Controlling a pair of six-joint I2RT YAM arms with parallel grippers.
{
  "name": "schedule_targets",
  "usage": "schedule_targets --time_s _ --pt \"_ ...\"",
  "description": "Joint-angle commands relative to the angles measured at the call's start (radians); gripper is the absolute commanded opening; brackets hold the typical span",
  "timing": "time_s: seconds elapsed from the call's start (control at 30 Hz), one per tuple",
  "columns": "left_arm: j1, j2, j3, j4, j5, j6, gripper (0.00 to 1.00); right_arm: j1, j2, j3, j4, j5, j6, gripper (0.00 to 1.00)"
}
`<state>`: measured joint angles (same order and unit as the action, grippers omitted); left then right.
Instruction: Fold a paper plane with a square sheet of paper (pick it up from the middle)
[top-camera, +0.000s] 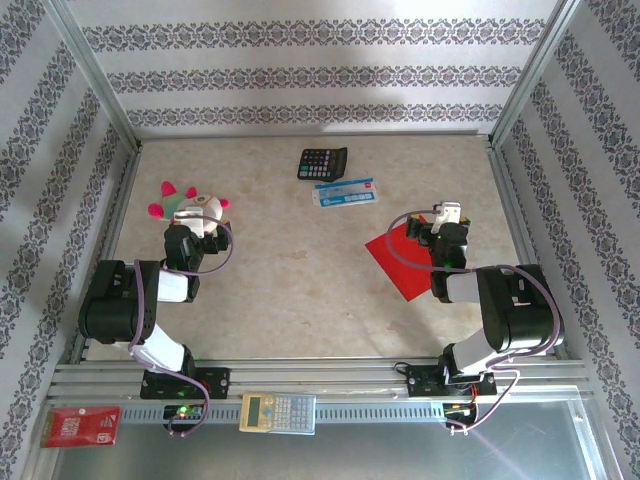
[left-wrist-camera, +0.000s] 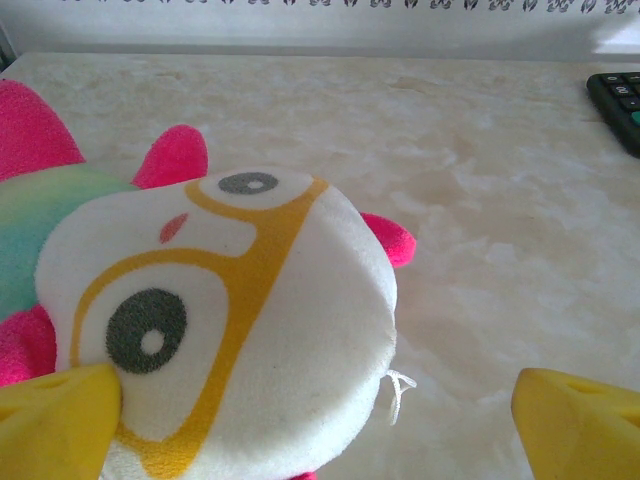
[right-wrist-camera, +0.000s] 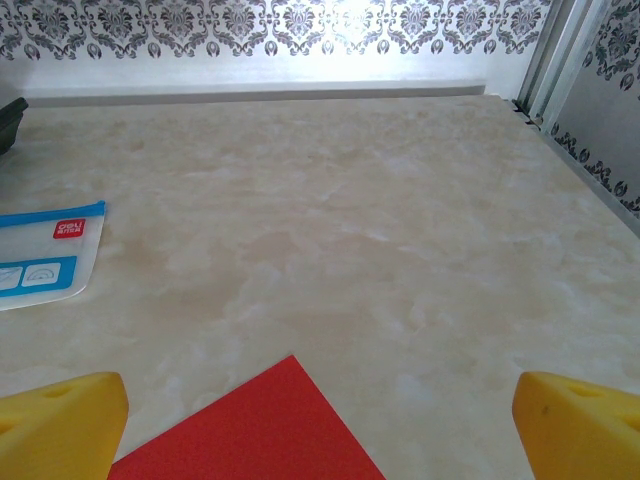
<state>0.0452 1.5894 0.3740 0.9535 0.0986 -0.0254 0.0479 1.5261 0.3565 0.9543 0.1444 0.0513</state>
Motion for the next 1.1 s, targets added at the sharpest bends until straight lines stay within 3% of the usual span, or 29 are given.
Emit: schedule_targets --time_s 0.0,0.43,0.53,0.67,0.73,0.8,0.87,0.97,1.07 --pt "-0.010 0.003 0.015 -0.011 0.018 0.022 1.00 -0.008 0.003 0.009 0.012 0.008 -0.007 0.98" --pt "-0.009 0.002 0.015 -0.009 0.015 0.021 1.00 -0.010 0.002 0.008 0.012 0.006 -0.004 0.98" --pt "-0.008 -0.025 0.004 -0.010 -0.066 -0.013 1.00 -0.008 -0.027 0.004 -0.005 0.090 0.025 0.98" --pt "-0.008 -0.166 0.021 -0.167 -0.194 -0.055 1.00 0.008 -0.035 -0.007 0.016 0.101 0.002 0.98" --pt "-0.008 -0.261 0.059 -0.333 -0.263 -0.106 1.00 0.027 -0.044 -0.007 0.018 0.114 -0.017 0.98" --pt "-0.007 -0.328 0.094 -0.453 -0.266 -0.167 1.00 0.034 -0.048 -0.007 0.030 0.107 -0.029 0.98" --pt "-0.007 -0.384 0.123 -0.542 -0.200 -0.227 1.00 0.077 -0.152 0.029 -0.129 0.247 -0.044 0.98" --pt "-0.008 -0.436 0.188 -0.704 -0.096 -0.369 1.00 0.047 -0.360 0.124 -0.451 0.186 -0.014 0.98" --pt "-0.016 -0.449 0.245 -0.857 0.026 -0.503 1.00 0.027 -0.469 0.192 -0.734 0.204 0.243 0.98"
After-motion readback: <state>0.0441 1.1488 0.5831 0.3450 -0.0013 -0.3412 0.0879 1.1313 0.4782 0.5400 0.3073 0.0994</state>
